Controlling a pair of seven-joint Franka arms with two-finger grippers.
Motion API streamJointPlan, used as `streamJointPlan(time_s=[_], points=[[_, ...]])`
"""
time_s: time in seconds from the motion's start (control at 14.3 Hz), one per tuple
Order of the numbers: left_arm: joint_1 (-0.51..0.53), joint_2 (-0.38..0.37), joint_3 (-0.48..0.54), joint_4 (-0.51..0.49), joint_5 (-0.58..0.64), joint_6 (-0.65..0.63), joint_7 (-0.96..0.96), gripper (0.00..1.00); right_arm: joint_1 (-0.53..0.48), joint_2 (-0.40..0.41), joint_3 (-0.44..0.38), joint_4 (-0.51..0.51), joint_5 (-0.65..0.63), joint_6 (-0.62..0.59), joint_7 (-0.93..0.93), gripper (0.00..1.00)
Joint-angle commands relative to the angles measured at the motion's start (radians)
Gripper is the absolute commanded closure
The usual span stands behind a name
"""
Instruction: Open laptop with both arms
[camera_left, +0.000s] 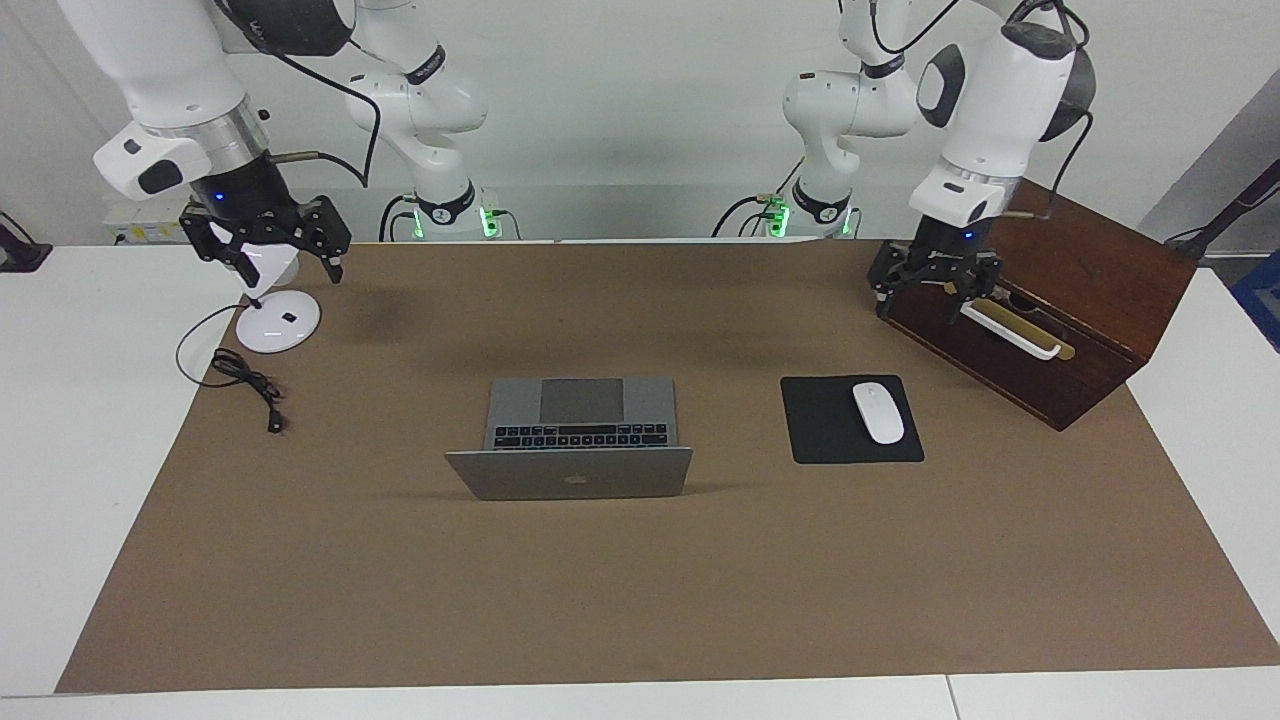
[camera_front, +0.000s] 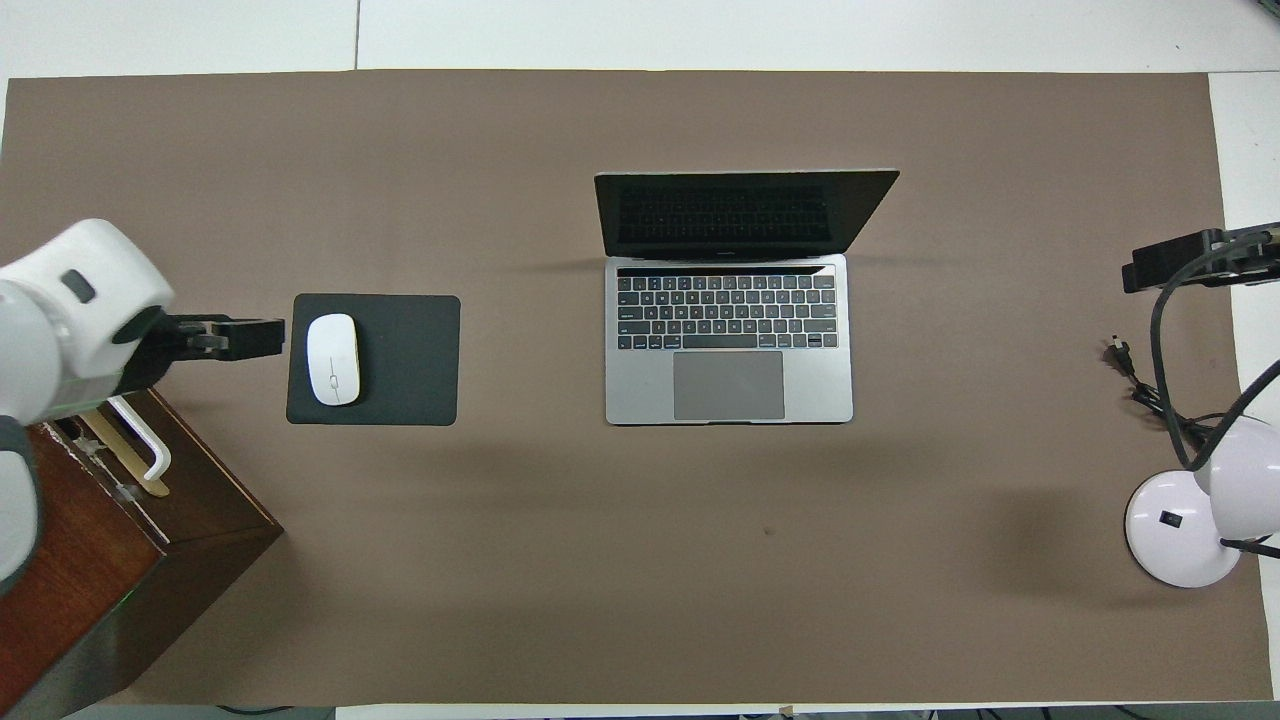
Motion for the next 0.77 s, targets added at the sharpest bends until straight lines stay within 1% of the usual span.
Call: streamJointPlan(time_s=[0.0, 0.14, 0.28, 0.56, 0.7], points=[[0.063, 0.045, -0.013, 0.13, -0.001, -0.134, 0.0, 0.0, -0.01, -0.011, 0.005, 0.01, -0.009, -0.035, -0.016, 0.0], [0.08, 0.073, -0.013, 0.201, -0.001, -0.196, 0.001, 0.0, -0.001, -0.014, 0.009, 0.011, -0.014, -0.074, -0.013, 0.0], [0.083, 0.11, -0.013, 0.285, -0.003, -0.268, 0.001, 0.0, -0.002, -0.014, 0.009, 0.01, -0.011, -0.077, -0.013, 0.0], [0.084, 0.15, -0.013, 0.38, -0.001, -0.371, 0.001, 0.0, -0.013, -0.017, 0.003, 0.007, -0.003, -0.089, -0.013, 0.0], [0.086, 0.183, -0.013, 0.445, 0.0, -0.46, 0.001, 0.0, -0.012, -0.02, 0.003, 0.004, -0.003, -0.086, -0.006, 0.0]])
